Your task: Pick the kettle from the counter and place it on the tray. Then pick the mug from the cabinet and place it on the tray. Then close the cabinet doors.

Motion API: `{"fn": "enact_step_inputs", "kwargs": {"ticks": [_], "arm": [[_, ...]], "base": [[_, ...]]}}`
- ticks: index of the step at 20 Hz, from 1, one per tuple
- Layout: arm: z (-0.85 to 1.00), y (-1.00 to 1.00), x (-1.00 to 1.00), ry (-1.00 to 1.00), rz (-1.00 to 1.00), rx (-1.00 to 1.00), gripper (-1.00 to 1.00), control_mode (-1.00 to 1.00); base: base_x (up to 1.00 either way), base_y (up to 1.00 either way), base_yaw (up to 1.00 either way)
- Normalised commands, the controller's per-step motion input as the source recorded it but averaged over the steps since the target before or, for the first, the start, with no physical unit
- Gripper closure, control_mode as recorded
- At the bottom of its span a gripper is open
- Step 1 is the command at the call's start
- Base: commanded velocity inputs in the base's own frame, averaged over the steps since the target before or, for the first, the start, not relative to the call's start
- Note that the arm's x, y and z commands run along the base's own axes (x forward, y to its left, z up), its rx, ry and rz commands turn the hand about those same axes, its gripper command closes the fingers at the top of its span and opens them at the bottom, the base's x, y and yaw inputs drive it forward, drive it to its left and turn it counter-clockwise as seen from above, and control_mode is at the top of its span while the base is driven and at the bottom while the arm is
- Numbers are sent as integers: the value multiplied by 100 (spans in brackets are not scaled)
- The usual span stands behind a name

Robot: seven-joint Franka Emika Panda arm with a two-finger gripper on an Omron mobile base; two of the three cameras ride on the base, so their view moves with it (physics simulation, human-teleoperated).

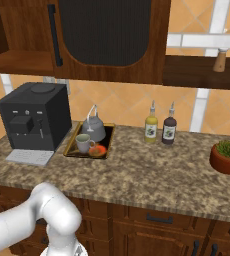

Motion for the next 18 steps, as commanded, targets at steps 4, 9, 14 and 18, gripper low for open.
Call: {"fn": "enact_step_inputs", "kwargs": {"ticks": [4, 9, 14, 18], "arm": [[1, -49, 32, 5, -28, 0, -100, -100], [0, -52, 39, 7, -28, 0, -100, -100], [0, -56, 42, 3, -24, 0, -100, -100], [0, -60, 47, 0, -19, 0, -100, -100]], "base": [[0, 0, 0], [0, 0, 0], [0, 0, 0], [0, 0, 0]]}}
